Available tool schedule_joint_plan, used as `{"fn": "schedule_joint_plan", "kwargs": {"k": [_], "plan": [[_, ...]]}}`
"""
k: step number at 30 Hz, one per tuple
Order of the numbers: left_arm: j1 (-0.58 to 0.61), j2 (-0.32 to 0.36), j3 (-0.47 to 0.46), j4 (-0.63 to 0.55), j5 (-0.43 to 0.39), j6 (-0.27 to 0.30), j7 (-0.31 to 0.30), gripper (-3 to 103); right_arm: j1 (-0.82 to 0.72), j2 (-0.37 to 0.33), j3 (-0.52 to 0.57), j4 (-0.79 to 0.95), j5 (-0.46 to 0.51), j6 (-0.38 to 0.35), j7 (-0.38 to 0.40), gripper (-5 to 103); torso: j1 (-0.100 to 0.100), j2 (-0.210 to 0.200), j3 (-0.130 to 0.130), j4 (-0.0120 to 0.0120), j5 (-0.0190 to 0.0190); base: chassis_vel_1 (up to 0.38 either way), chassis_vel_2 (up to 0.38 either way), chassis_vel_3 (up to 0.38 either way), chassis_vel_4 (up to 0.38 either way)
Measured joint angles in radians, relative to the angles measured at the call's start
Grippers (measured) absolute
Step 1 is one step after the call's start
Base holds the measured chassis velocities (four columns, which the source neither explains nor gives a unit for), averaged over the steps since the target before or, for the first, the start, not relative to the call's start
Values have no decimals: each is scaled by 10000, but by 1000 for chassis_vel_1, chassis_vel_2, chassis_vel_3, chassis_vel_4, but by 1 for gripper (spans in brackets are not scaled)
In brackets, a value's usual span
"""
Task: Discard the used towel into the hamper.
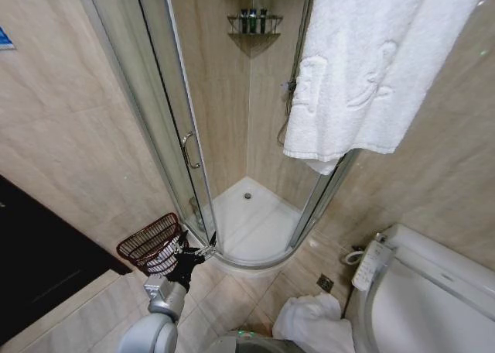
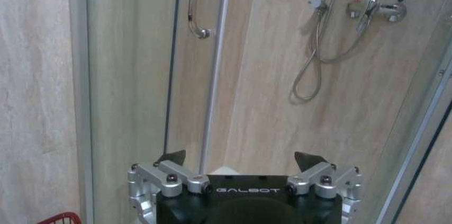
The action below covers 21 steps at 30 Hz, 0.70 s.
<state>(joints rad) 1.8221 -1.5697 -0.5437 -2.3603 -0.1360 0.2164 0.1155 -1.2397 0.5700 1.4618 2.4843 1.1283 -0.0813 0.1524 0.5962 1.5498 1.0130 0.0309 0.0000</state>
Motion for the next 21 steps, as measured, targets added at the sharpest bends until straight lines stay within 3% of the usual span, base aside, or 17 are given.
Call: {"fn": "schedule_joint_plan", "kwargs": {"k": [21], "plan": [[0, -1, 1, 0, 0, 0, 0, 100, 23, 147, -121, 53, 2, -128, -128, 100, 0, 0, 0, -1, 3, 21, 18, -23, -24]]}}
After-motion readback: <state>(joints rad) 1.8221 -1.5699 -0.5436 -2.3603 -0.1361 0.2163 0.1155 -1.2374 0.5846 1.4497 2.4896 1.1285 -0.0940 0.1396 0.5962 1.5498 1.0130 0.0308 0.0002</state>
